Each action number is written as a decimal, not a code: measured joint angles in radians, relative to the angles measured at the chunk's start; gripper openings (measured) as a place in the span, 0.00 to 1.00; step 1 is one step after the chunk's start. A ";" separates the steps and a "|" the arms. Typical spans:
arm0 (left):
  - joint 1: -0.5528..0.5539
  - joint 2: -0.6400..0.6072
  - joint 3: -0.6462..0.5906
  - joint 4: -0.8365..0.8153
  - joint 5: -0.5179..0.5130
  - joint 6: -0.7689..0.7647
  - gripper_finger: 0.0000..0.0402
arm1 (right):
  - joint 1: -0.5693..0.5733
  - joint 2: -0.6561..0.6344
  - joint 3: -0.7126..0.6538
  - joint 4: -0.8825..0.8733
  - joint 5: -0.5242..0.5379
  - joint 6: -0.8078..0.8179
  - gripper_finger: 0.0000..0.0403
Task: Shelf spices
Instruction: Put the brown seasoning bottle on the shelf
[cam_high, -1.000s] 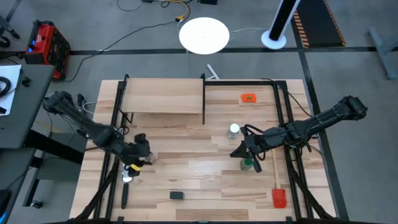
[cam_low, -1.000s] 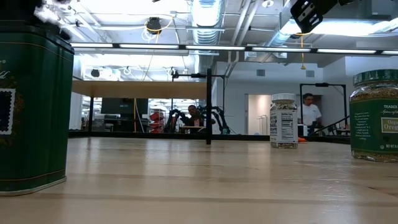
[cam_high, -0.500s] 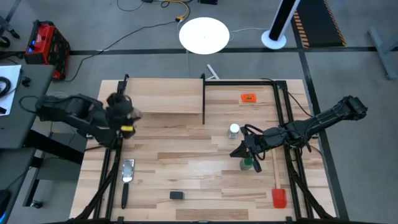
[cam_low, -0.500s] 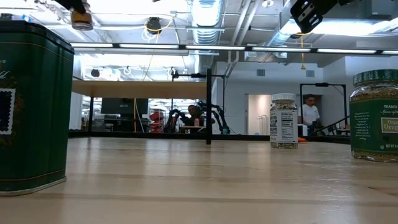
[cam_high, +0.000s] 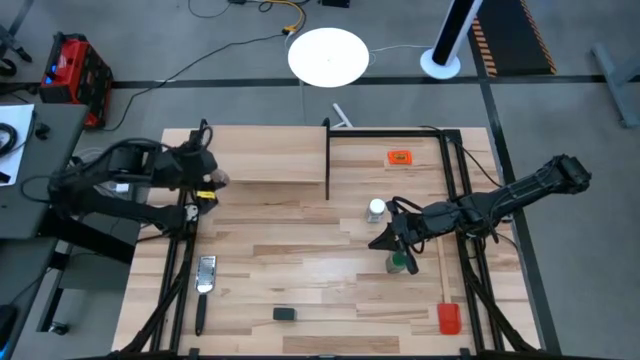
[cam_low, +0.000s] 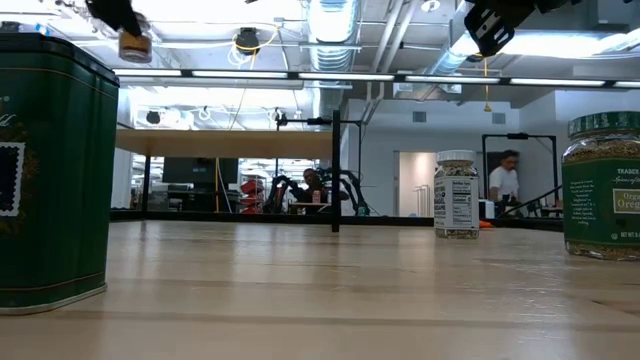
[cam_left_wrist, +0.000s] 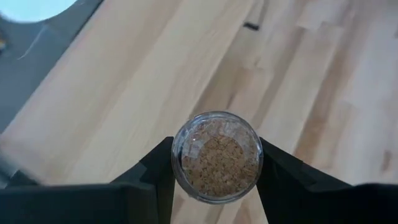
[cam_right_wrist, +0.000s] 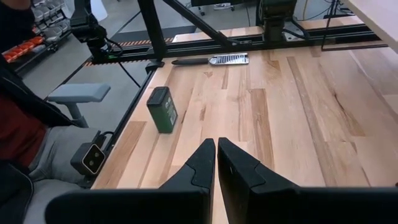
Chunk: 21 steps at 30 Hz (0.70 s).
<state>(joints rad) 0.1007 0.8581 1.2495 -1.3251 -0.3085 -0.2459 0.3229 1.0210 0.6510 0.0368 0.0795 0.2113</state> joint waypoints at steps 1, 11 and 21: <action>0.013 0.001 -0.004 0.020 0.019 0.024 0.38 | 0.000 0.000 0.000 0.000 0.000 0.000 0.06; 0.215 0.002 -0.075 0.133 0.227 0.266 0.38 | 0.000 0.000 0.000 -0.030 0.000 0.000 0.06; 0.453 0.064 -0.077 0.183 0.451 0.595 0.38 | 0.000 0.000 0.000 -0.029 0.000 0.000 0.06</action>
<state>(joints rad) 0.5534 0.9218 1.1728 -1.1420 0.1426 0.3490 0.3229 1.0209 0.6510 0.0079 0.0795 0.2115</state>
